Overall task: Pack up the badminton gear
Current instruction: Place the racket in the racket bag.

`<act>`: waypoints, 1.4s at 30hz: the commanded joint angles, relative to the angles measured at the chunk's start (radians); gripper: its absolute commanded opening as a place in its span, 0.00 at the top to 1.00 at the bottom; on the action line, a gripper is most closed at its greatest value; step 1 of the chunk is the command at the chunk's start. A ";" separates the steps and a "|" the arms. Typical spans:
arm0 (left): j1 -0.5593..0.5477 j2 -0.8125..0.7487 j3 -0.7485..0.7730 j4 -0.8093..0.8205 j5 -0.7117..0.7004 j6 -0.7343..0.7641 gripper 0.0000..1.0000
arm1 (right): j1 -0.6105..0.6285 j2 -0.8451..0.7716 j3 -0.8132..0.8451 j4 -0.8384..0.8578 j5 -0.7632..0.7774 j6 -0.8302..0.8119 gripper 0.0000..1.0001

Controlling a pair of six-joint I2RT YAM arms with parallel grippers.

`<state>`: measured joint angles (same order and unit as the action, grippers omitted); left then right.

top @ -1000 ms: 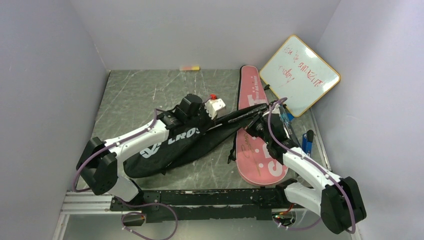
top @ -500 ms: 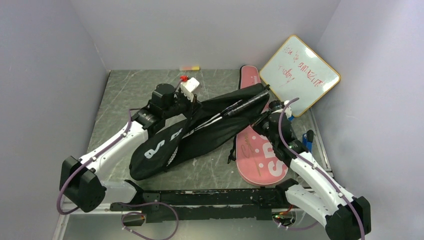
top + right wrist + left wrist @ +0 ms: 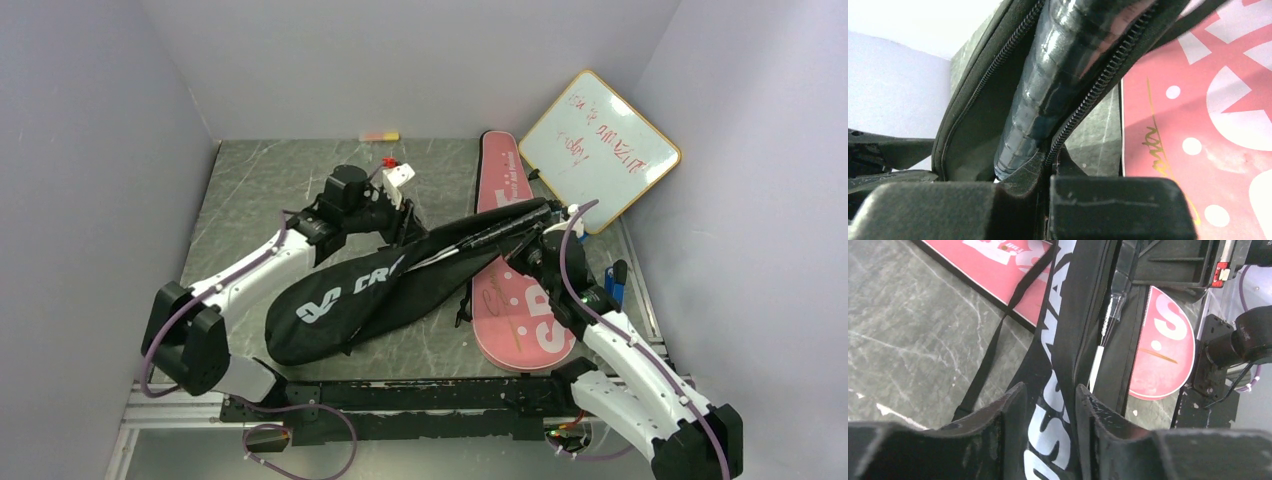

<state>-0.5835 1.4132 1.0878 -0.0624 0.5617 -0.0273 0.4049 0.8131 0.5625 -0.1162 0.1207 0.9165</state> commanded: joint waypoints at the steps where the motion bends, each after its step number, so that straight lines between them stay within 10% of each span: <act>1: -0.061 0.046 0.114 0.012 0.029 -0.017 0.44 | -0.008 -0.002 0.069 0.042 -0.040 -0.030 1.00; 14: -0.337 0.295 0.485 -0.239 -0.290 0.190 0.04 | -0.009 -0.007 0.074 0.047 -0.068 -0.010 1.00; 23: -0.363 0.413 0.558 -0.258 -0.391 0.246 0.08 | -0.009 -0.020 0.071 0.046 -0.075 -0.005 1.00; 34: -0.350 0.379 0.479 -0.300 -0.522 0.295 0.85 | -0.009 -0.048 0.097 -0.058 0.052 -0.026 1.00; 42: -0.347 0.273 0.354 -0.268 -0.560 0.323 0.83 | -0.011 0.013 0.089 -0.123 0.178 -0.019 1.00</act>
<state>-0.9577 1.7645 1.4899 -0.2703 0.1013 0.2314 0.4145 0.8188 0.6052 -0.2481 0.1345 0.9089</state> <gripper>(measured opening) 0.310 0.018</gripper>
